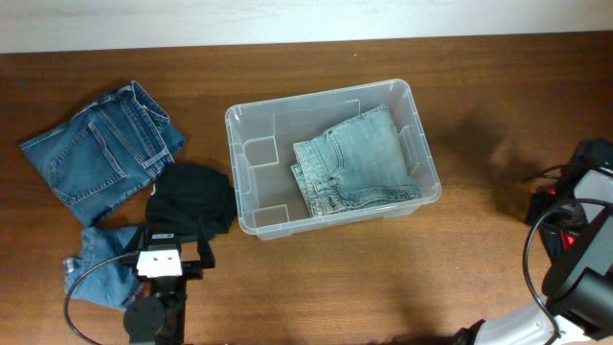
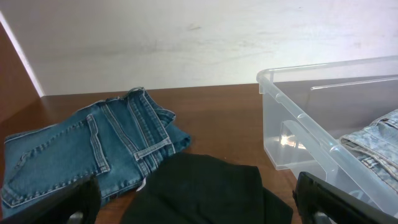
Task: Pack container
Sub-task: 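Move the right gripper toward the black pants with red stripe, then lower the right gripper onto the black pants and grasp them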
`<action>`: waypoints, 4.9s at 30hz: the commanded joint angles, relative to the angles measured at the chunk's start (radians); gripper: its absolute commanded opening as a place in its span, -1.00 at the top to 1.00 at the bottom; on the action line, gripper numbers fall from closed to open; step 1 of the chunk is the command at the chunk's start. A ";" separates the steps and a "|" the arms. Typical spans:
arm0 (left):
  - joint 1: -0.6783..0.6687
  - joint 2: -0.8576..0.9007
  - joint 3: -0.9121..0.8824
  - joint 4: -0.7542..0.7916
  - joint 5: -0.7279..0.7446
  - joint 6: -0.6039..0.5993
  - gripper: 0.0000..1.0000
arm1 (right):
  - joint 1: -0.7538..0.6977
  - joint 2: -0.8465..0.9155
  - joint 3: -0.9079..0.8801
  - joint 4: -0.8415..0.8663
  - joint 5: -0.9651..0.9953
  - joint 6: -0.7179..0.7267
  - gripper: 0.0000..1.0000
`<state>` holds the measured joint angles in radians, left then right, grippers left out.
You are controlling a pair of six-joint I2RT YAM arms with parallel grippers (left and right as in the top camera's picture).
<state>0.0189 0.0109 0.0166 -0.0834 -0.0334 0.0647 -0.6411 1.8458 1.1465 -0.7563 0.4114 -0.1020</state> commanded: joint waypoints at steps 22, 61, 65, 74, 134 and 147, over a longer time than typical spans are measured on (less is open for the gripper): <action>0.002 -0.004 -0.008 0.003 -0.004 0.019 -0.99 | -0.100 0.127 -0.014 -0.003 -0.742 -0.021 -0.98; 0.002 -0.004 -0.008 0.003 -0.004 0.019 -0.99 | 0.302 0.127 0.054 0.148 -0.014 0.028 -0.99; 0.002 -0.004 -0.008 0.003 -0.004 0.019 -0.99 | 0.301 0.127 0.037 0.139 -0.015 0.028 -0.98; 0.002 -0.004 -0.008 0.003 -0.004 0.020 -0.99 | 0.301 0.238 0.018 0.144 -0.007 0.020 -0.97; 0.002 -0.004 -0.008 0.003 -0.004 0.019 -0.99 | 0.281 0.385 0.029 0.116 -0.071 0.137 0.26; 0.002 -0.004 -0.008 0.003 -0.004 0.019 -0.99 | 0.283 0.384 0.217 -0.101 -0.177 0.137 0.92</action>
<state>0.0189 0.0109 0.0166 -0.0834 -0.0334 0.0650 -0.3466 2.1197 1.4010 -0.7815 0.4671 0.0292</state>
